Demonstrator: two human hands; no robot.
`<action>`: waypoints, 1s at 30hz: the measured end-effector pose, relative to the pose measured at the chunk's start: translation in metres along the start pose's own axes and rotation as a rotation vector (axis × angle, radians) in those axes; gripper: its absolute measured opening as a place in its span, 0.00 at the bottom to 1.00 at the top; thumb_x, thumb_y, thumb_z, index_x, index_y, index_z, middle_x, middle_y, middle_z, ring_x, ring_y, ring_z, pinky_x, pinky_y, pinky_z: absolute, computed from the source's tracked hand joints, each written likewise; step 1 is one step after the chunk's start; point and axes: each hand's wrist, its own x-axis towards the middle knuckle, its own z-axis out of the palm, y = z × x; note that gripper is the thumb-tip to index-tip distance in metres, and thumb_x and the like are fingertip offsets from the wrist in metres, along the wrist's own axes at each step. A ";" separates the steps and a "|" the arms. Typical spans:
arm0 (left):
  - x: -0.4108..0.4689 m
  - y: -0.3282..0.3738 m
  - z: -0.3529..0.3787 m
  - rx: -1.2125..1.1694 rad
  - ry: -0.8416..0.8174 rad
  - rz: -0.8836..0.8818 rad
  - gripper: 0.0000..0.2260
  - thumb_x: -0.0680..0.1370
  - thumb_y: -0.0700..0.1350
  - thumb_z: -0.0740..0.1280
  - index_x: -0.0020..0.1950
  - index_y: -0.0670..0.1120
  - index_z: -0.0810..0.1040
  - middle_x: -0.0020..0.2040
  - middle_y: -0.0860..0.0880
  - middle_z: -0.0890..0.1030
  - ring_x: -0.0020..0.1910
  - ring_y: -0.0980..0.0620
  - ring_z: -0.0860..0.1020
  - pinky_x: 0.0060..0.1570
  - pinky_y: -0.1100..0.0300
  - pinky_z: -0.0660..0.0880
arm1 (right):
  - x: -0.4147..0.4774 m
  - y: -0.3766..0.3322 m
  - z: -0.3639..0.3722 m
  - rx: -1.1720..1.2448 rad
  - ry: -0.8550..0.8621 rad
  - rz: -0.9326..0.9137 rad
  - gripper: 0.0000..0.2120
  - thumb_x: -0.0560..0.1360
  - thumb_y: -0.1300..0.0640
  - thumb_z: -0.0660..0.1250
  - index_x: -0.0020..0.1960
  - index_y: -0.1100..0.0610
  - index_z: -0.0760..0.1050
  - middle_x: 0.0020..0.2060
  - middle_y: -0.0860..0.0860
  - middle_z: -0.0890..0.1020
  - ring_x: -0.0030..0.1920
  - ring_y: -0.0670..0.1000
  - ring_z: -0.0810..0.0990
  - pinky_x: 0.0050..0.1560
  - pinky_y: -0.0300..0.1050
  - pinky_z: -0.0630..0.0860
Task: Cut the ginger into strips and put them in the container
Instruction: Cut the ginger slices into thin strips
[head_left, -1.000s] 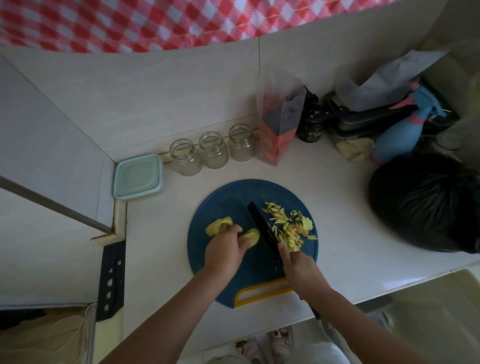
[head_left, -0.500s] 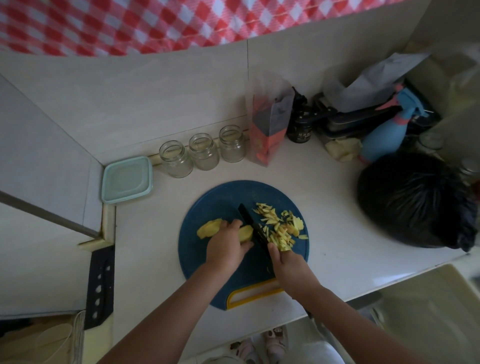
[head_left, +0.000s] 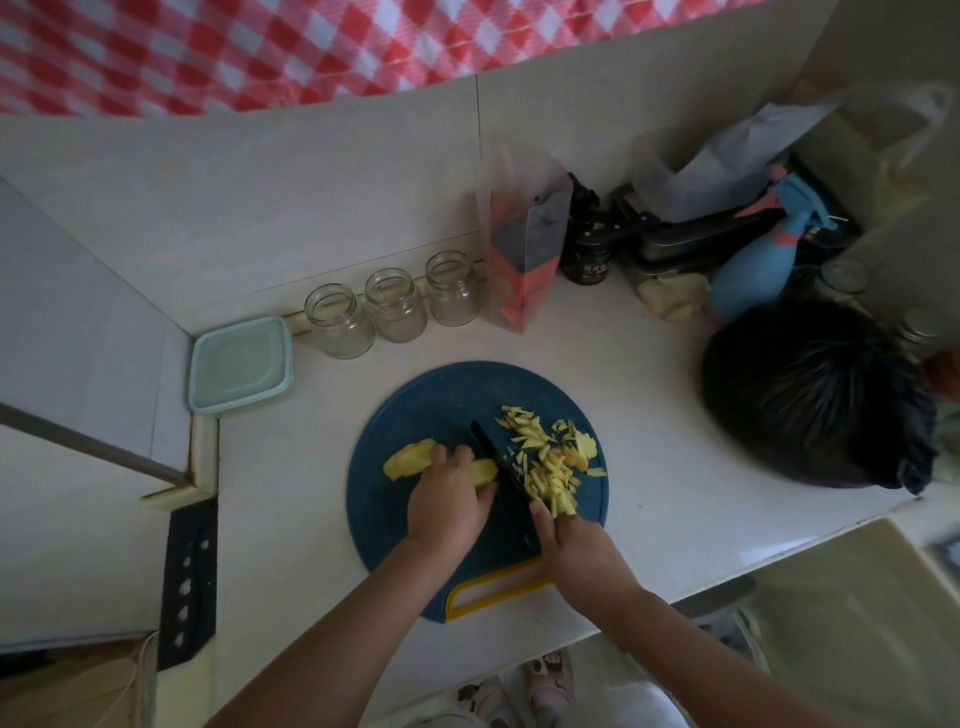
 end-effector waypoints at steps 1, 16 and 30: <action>0.000 0.002 0.001 0.014 0.002 -0.015 0.18 0.76 0.54 0.66 0.60 0.47 0.71 0.60 0.45 0.70 0.52 0.46 0.76 0.40 0.59 0.72 | -0.001 -0.001 0.000 -0.007 0.007 -0.009 0.24 0.80 0.40 0.45 0.32 0.52 0.63 0.29 0.49 0.70 0.30 0.48 0.69 0.41 0.45 0.68; -0.006 -0.018 0.010 -0.078 0.232 0.292 0.15 0.65 0.40 0.78 0.49 0.44 0.79 0.43 0.47 0.79 0.43 0.46 0.78 0.38 0.56 0.76 | -0.001 0.000 0.002 -0.035 0.072 -0.017 0.25 0.80 0.40 0.47 0.31 0.53 0.65 0.27 0.49 0.70 0.33 0.52 0.73 0.41 0.47 0.72; -0.006 -0.024 0.015 -0.024 0.248 0.349 0.10 0.69 0.42 0.75 0.48 0.44 0.78 0.42 0.47 0.75 0.43 0.47 0.76 0.36 0.56 0.76 | -0.014 -0.001 0.003 0.032 0.095 -0.049 0.27 0.80 0.40 0.48 0.30 0.55 0.63 0.25 0.50 0.68 0.27 0.47 0.67 0.31 0.42 0.63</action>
